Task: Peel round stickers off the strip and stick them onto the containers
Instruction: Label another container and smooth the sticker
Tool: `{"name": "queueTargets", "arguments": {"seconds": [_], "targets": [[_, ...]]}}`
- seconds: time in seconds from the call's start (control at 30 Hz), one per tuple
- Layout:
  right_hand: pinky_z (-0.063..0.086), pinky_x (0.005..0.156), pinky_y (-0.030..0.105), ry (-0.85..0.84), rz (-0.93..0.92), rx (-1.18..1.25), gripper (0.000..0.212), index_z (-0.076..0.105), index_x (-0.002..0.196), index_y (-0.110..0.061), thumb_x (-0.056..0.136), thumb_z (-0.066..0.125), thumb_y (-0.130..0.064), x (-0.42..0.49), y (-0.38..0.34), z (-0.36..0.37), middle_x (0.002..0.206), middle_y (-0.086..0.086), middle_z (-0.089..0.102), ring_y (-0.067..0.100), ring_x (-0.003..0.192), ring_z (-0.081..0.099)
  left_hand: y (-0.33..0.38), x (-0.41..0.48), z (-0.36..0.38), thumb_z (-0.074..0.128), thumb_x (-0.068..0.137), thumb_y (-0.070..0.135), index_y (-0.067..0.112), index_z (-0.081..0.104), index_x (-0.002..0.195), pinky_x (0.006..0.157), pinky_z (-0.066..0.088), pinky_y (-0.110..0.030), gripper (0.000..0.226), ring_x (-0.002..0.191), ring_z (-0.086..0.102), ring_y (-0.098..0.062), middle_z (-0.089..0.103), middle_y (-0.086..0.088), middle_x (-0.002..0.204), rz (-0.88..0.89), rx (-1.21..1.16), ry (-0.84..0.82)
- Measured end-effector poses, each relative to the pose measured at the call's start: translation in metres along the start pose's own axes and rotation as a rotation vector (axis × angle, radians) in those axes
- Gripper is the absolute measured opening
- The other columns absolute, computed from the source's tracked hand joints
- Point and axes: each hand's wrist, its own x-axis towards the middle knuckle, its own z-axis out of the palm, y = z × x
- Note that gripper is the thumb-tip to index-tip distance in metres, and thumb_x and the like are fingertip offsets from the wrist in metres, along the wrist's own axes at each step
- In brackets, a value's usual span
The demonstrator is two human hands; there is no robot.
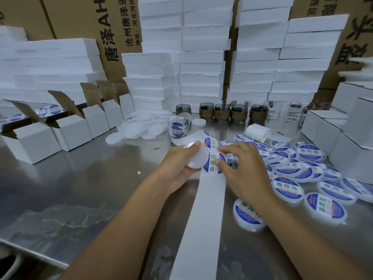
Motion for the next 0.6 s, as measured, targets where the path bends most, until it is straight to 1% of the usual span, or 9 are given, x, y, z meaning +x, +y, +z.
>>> {"name": "queueTargets", "arguments": {"seconds": [0.03,0.07,0.17,0.3,0.33,0.4,0.5,0.53,0.6], "targets": [[0.032,0.096,0.027,-0.002,-0.003,-0.005,0.033,0.064,0.116,-0.023,0.084,0.067,-0.028,0.0003,0.0009,0.0001,0.119,-0.004,0.059,0.011,0.115,0.042,0.0008,-0.0016,-0.0002,0.052,0.094,0.017,0.001,0.063,0.102,0.067,0.058,-0.031,0.02,0.08,0.072,-0.02,0.074,-0.011,0.092,-0.018,-0.043,-0.027],[0.032,0.095,0.027,-0.002,-0.006,-0.009,0.032,0.064,0.115,-0.023,0.084,0.067,-0.028,0.0005,0.0018,0.0003,0.118,-0.005,0.06,0.011,0.114,0.043,0.0013,-0.0026,-0.0007,0.053,0.094,0.016,0.002,0.063,0.101,0.064,0.058,-0.031,0.019,0.08,0.072,-0.021,0.074,-0.011,0.09,-0.039,-0.085,-0.049],[0.03,0.092,0.025,0.016,-0.022,-0.028,0.029,0.065,0.112,-0.023,0.083,0.067,-0.026,-0.0003,0.0025,0.0008,0.113,-0.006,0.063,0.009,0.11,0.045,0.0025,-0.0035,-0.0023,0.058,0.088,0.016,0.002,0.063,0.104,0.067,0.059,-0.035,0.022,0.084,0.072,-0.025,0.073,-0.014,0.094,-0.091,-0.158,-0.061],[0.035,0.096,0.035,0.028,-0.05,-0.115,0.029,0.065,0.111,-0.025,0.082,0.069,-0.027,-0.0006,0.0016,-0.0005,0.108,-0.004,0.066,0.015,0.106,0.052,0.0037,-0.0047,-0.0014,0.061,0.083,0.02,0.004,0.063,0.11,0.072,0.059,-0.039,0.031,0.089,0.071,-0.028,0.072,-0.016,0.1,-0.135,-0.147,-0.075],[0.034,0.096,0.036,0.024,-0.061,-0.147,0.029,0.065,0.111,-0.026,0.082,0.069,-0.028,0.0,0.0016,-0.0007,0.106,-0.004,0.067,0.016,0.105,0.054,0.0039,-0.005,-0.0011,0.062,0.082,0.021,0.004,0.063,0.111,0.07,0.06,-0.039,0.033,0.086,0.071,-0.028,0.072,-0.015,0.1,-0.142,-0.141,-0.087],[0.032,0.096,0.035,0.032,-0.101,-0.187,0.026,0.067,0.107,-0.027,0.082,0.069,-0.027,0.001,0.0024,-0.0006,0.101,-0.005,0.068,0.016,0.1,0.056,0.0046,-0.0063,-0.0003,0.065,0.077,0.024,0.007,0.062,0.116,0.066,0.058,-0.034,0.043,0.079,0.071,-0.024,0.072,-0.013,0.099,-0.16,-0.127,-0.095],[0.024,0.107,0.037,0.044,-0.117,-0.193,0.021,0.068,0.103,-0.028,0.082,0.069,-0.025,0.0012,0.0023,-0.0011,0.098,-0.005,0.07,0.014,0.097,0.058,0.0051,-0.0064,0.0003,0.066,0.072,0.028,0.011,0.058,0.125,0.082,0.054,-0.034,0.057,0.093,0.066,-0.025,0.066,-0.013,0.114,-0.18,-0.113,-0.095],[0.02,0.109,0.038,0.047,-0.127,-0.196,0.02,0.068,0.102,-0.028,0.082,0.069,-0.024,0.001,0.0025,-0.0012,0.098,-0.005,0.07,0.013,0.097,0.059,0.0053,-0.0066,0.0007,0.066,0.073,0.028,0.011,0.057,0.126,0.083,0.052,-0.033,0.056,0.094,0.065,-0.024,0.066,-0.012,0.114,-0.183,-0.114,-0.088],[0.015,0.113,0.04,0.049,-0.153,-0.198,0.016,0.068,0.097,-0.027,0.082,0.069,-0.022,0.0006,0.002,-0.0021,0.095,-0.006,0.07,0.012,0.094,0.06,0.0055,-0.0064,0.0016,0.063,0.082,0.026,0.012,0.058,0.125,0.079,0.051,-0.03,0.045,0.089,0.064,-0.02,0.067,-0.008,0.108,-0.177,-0.12,-0.063]]}}
